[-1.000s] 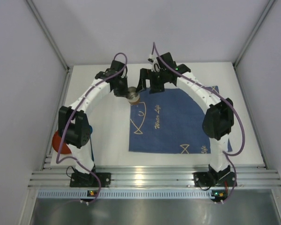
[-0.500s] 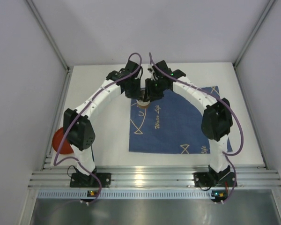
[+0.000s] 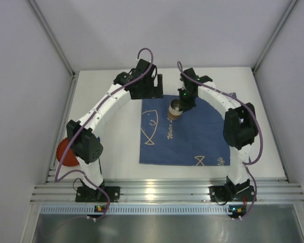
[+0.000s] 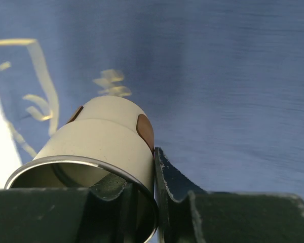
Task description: Set the dinner table for one person
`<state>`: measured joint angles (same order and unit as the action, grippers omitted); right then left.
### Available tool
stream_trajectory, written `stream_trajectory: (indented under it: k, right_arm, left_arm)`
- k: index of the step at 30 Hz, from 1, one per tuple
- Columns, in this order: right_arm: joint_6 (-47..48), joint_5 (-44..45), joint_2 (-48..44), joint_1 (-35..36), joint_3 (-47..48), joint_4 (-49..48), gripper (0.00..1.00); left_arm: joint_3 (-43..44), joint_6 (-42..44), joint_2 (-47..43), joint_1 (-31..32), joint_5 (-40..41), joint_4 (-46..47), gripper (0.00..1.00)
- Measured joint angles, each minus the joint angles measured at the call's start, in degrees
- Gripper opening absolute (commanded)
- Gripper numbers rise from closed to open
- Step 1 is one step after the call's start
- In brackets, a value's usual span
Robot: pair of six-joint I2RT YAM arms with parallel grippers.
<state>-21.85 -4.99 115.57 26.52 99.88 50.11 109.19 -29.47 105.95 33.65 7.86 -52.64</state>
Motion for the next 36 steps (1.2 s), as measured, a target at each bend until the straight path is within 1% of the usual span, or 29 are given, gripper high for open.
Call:
stream_trajectory:
  k: [2, 4, 7, 10, 13, 19, 22, 25, 26, 27, 28, 31, 32, 35, 36]
  right_arm:
    - [0.3, 0.0, 0.0, -5.1, -1.8, 0.1, 0.0]
    - [0.3, 0.5, 0.0, -10.7, -3.1, 0.3, 0.0]
    - [0.3, 2.0, 0.0, -19.5, -3.6, 0.4, 0.0]
    - [0.2, 3.8, 0.0, -24.9, -3.3, 0.6, 0.0]
    - [0.2, 5.8, 1.4, -27.0, -0.7, 2.6, 0.0]
    - [0.2, 11.0, 9.2, -27.7, 11.6, 4.5, 0.0]
    - [0.2, 14.3, 11.9, -28.2, 14.3, 5.3, 0.09]
    - [0.2, 16.2, 12.7, -28.7, 14.3, 6.5, 0.18]
    - [0.2, 16.7, 12.9, -28.9, 14.2, 7.0, 0.28]
    - [0.0, 17.0, 13.1, -29.1, 14.2, 7.3, 0.37]
    - [-0.1, 17.3, 13.2, -29.2, 14.2, 7.4, 0.49]
    - [-0.3, 17.5, 13.3, -29.3, 14.2, 7.9, 0.69]
    - [-0.3, 17.6, 13.3, -29.3, 14.2, 8.0, 0.8]
    - [-0.3, 17.6, 13.1, -29.3, 14.1, 8.2, 0.88]
    - [-0.4, 17.6, 12.8, -29.3, 14.1, 8.3, 0.89]
  left_arm:
    - [-1.5, -0.3, -1.3, -0.9, 1.0, 0.4, 0.98]
    - [-4.7, -0.7, -3.7, -2.8, 1.7, 0.4, 0.98]
    - [-11.9, -1.3, -8.9, -7.6, 2.1, 1.4, 0.98]
    - [-19.1, -2.2, -14.8, -12.6, 1.9, 2.4, 0.98]
    - [-24.0, -2.7, -19.6, -15.4, 1.8, 2.9, 0.98]
    - [-33.4, -3.7, -27.3, -19.1, 0.3, 3.6, 0.98]
    - [-37.5, -3.9, -29.9, -22.6, -0.6, 3.5, 0.98]
    - [-39.6, -3.9, -31.5, -25.6, -1.0, 3.1, 0.98]
    - [-40.1, -3.9, -31.9, -26.4, -0.9, 3.0, 0.98]
    - [-40.4, -3.9, -32.2, -27.1, -0.9, 2.9, 0.98]
    - [-40.5, -4.0, -32.4, -27.5, -0.9, 2.8, 0.98]
    - [-40.8, -3.9, -32.5, -28.7, -0.4, 2.5, 0.98]
    - [-41.0, -3.9, -32.5, -29.1, -0.2, 2.4, 0.98]
    - [-41.2, -3.7, -32.5, -30.5, 0.8, 1.7, 0.98]
    - [-41.3, -3.6, -32.5, -31.1, 1.0, 1.5, 0.98]
